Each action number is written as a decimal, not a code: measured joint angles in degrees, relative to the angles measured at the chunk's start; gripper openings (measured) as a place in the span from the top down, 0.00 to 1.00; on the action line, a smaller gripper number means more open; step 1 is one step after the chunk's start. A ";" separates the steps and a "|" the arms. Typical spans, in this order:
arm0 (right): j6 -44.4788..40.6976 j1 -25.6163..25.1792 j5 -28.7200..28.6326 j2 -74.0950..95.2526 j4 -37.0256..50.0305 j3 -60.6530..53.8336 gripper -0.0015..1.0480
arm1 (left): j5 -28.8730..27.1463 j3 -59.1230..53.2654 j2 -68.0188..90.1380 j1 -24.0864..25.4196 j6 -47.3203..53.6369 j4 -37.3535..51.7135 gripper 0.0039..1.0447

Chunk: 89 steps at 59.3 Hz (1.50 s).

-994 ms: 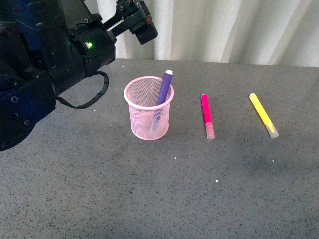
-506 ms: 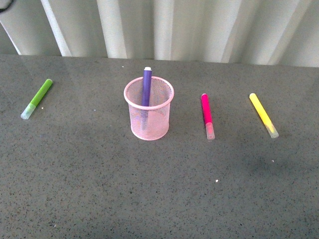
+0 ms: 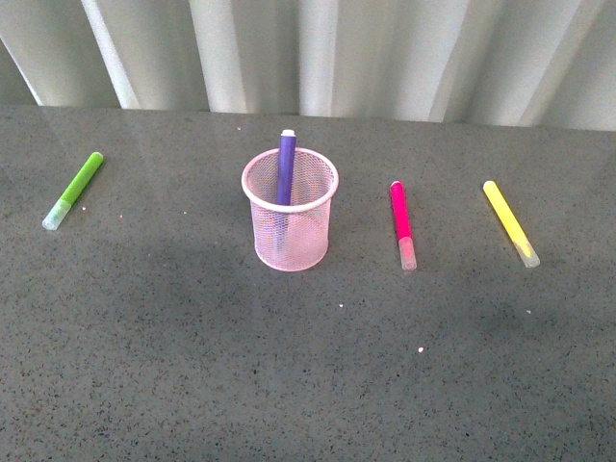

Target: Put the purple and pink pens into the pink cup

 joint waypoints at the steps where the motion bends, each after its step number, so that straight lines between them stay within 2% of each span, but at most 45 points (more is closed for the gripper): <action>1: 0.00 0.00 0.00 0.00 0.00 0.00 0.07 | 0.00 -0.46 -0.26 0.11 0.15 0.07 0.06; 20: 0.00 0.00 0.00 0.00 0.00 0.00 0.07 | -2.99 -3.39 2.34 -0.96 0.50 4.66 0.06; 22: 0.00 0.00 0.00 0.00 0.00 0.00 0.07 | -7.04 -4.68 3.19 -1.97 0.94 8.79 0.09; 24: 0.00 0.00 0.02 0.00 0.00 0.00 0.07 | -15.98 -8.17 3.56 -3.80 1.75 19.28 0.16; 28: 0.00 0.00 0.00 0.00 0.00 0.00 0.07 | -27.26 -14.56 3.43 -6.21 2.67 33.97 0.28; 30: 0.00 0.00 0.02 0.00 0.00 0.00 0.07 | -30.88 -16.98 2.40 -7.28 2.93 39.19 0.35; 37: 0.00 0.00 0.02 0.00 0.00 0.00 0.07 | -34.77 -20.15 -2.82 -9.33 3.26 41.99 0.54; 52: 0.00 0.00 0.00 0.00 0.00 0.00 0.07 | -38.29 -26.01 -12.26 -13.22 3.67 37.64 0.97; 62: 0.00 0.00 0.00 0.00 0.00 0.00 0.07 | -40.13 -28.79 -17.77 -15.04 3.78 35.36 0.97; 67: 0.00 0.00 0.00 0.00 0.00 0.00 0.07 | -44.83 -30.91 -19.54 -18.67 3.76 35.47 0.97; 89: 0.00 0.00 0.02 0.00 0.00 0.00 0.07 | -45.16 -31.98 -34.25 -20.24 3.78 22.40 0.97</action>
